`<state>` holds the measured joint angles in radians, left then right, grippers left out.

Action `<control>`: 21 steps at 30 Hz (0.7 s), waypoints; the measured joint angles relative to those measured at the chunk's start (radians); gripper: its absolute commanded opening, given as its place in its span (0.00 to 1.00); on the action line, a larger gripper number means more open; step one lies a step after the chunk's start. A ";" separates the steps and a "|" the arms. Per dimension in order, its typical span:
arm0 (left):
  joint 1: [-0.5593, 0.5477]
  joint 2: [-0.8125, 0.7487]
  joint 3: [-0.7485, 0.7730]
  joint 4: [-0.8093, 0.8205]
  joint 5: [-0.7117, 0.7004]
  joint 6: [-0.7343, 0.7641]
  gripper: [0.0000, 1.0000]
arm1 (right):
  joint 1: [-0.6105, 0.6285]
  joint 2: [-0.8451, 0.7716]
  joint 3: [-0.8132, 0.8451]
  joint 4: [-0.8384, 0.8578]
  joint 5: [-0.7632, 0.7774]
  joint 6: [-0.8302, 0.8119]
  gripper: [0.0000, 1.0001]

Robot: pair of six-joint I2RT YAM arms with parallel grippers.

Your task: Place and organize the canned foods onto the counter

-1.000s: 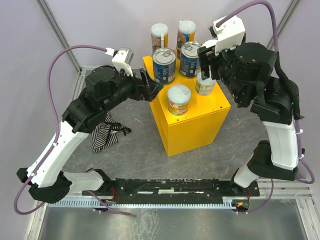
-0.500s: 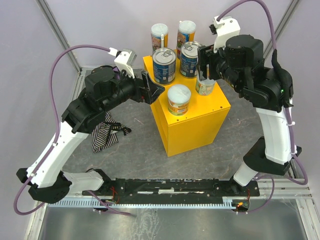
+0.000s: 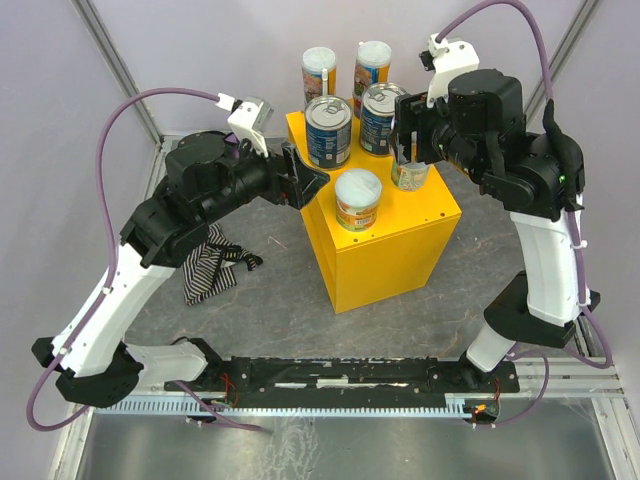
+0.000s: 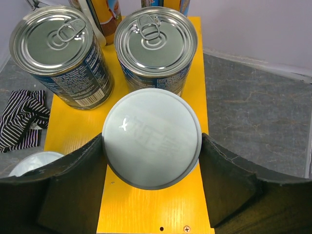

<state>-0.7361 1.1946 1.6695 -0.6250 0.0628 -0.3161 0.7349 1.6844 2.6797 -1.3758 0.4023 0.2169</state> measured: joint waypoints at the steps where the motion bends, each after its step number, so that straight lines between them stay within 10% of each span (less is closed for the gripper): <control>1: 0.000 0.000 0.002 0.000 0.000 0.002 0.89 | 0.000 0.000 0.000 -0.001 0.000 0.002 0.01; 21: 0.000 0.005 0.023 0.015 0.023 0.003 0.87 | -0.030 -0.006 0.015 -0.046 -0.009 0.029 0.01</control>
<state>-0.7361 1.1995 1.6924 -0.6102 0.0853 -0.3126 0.7052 1.6783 2.6949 -1.4216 0.3935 0.2455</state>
